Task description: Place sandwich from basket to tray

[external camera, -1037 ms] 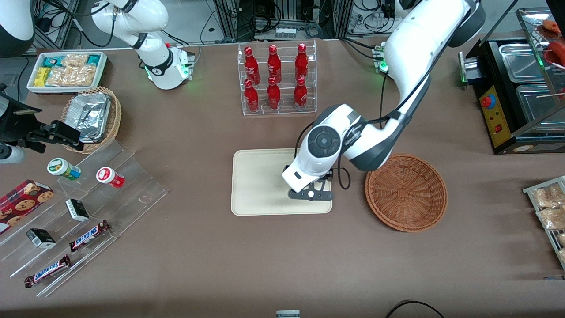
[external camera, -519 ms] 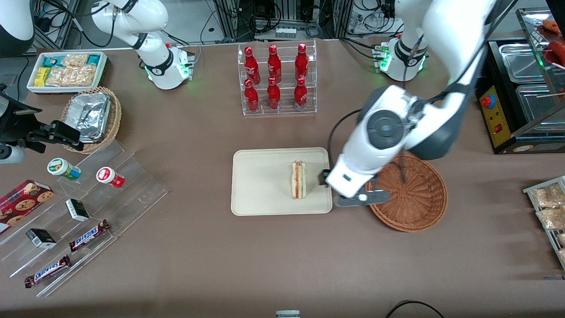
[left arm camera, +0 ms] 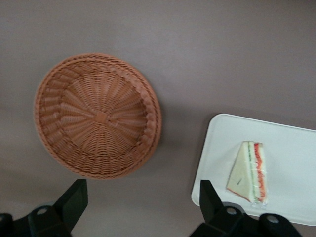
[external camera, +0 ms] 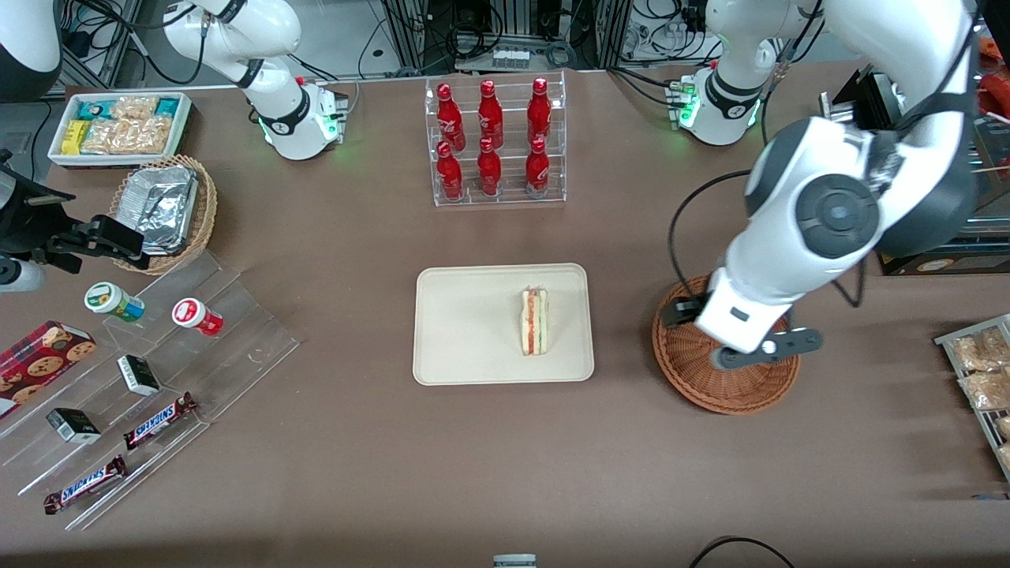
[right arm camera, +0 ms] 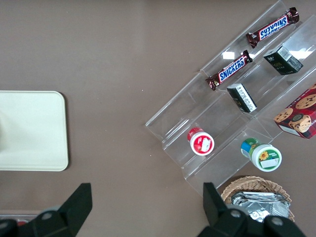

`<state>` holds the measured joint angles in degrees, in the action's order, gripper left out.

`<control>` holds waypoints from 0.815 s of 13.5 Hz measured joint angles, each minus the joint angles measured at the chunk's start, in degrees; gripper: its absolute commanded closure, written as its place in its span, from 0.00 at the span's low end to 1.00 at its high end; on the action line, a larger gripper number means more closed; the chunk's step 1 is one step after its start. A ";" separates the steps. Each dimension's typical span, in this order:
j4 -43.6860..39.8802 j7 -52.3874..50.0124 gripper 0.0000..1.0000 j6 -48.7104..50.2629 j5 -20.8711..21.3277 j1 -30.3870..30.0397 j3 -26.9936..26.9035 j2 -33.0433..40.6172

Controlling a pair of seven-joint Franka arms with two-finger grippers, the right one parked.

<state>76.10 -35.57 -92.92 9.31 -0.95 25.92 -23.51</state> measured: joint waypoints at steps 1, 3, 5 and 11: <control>0.00 1.25 0.00 1.46 -0.01 -1.21 -0.02 0.81; 0.00 3.40 0.00 3.95 -0.24 -3.20 -0.28 2.49; 0.01 5.69 0.00 5.93 -1.79 -3.43 -2.54 4.18; 0.03 22.07 0.00 14.56 -4.33 -3.16 -11.96 10.00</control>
<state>76.13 -13.50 -78.36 4.98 -4.10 13.95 -13.51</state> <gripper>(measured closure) 0.000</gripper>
